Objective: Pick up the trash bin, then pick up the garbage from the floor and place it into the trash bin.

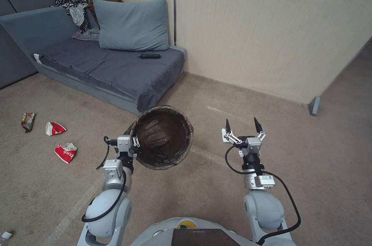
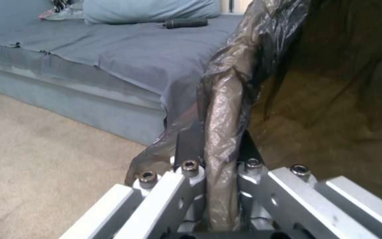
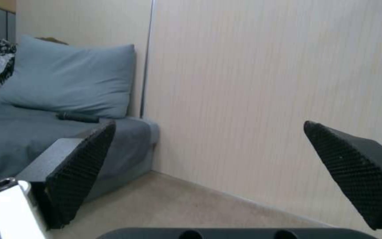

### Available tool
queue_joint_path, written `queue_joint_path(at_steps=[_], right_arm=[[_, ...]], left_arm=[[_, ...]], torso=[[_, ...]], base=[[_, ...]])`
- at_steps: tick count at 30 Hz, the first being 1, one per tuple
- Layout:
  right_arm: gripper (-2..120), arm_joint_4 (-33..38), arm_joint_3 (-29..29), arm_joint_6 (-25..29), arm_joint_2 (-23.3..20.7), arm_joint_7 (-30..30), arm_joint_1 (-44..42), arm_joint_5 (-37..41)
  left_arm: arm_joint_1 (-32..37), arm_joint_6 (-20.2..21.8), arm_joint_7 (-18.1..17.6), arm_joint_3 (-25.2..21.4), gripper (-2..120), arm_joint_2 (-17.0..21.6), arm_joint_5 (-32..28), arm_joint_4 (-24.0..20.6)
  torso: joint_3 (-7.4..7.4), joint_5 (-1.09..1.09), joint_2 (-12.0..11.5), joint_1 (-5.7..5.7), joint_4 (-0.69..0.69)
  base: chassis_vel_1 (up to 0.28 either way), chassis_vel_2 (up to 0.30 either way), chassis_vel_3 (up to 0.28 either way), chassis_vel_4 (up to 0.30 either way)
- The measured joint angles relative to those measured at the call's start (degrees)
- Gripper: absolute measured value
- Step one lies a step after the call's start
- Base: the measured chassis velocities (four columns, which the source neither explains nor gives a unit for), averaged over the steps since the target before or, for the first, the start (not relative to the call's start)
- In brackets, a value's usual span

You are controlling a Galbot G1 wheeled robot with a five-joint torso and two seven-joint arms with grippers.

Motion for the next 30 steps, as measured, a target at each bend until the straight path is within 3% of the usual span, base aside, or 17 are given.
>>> queue_joint_path(at_steps=[17,30], right_arm=[[100,0.01,0.06,0.11,0.00,0.01,-0.25,-0.08],[100,0.02,0.13,0.12,0.00,0.02,-0.33,-0.34]], left_arm=[[-0.20,0.13,0.33,0.16,0,-0.01,-0.34,0.21],[-0.40,0.29,0.39,0.11,0,0.02,-0.66,0.27]], torso=[[0.00,0.00,0.00,0.00,0.01],[0.00,0.00,0.00,0.00,-0.01]], base=[[-0.014,-0.012,-0.014,-0.008],[-0.074,-0.086,-0.078,-0.095]])
